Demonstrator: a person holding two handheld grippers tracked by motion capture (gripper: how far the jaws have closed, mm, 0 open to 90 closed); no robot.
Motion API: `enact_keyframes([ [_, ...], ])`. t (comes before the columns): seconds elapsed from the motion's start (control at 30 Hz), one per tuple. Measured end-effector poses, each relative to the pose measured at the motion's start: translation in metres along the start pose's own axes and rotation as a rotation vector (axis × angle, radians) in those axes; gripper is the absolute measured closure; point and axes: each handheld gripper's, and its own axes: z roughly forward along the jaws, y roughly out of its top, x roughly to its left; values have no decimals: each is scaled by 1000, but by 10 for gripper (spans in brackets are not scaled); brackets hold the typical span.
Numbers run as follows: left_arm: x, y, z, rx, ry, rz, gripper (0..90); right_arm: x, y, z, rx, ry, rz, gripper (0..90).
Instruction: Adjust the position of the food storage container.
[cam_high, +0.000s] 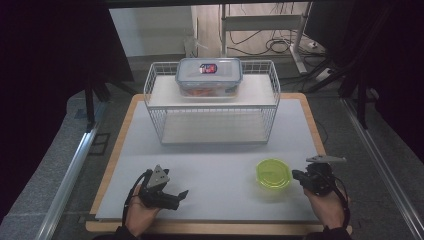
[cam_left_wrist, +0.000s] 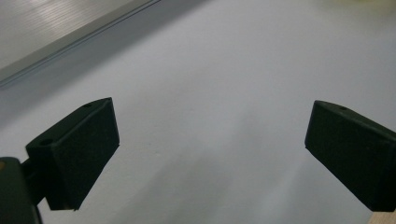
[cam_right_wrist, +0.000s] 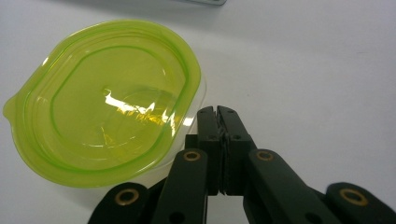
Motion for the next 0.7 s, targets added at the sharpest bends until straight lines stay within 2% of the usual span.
enact_keyframes([
  [0.03, 0, 0, 0, 0, 0, 0, 27, 2, 0, 0, 1, -13, -12, 887],
  [0.17, 0, 0, 0, 1, 0, 0, 27, 5, 2, -3, -16, -9, -18, 886],
  [0.37, 0, 0, 1, 5, -1, 5, 27, 6, 2, -1, -13, -5, -17, 887],
  [0.7, 0, 0, 1, 5, 2, 4, 27, 17, 4, 5, 2, 26, -40, 888],
])
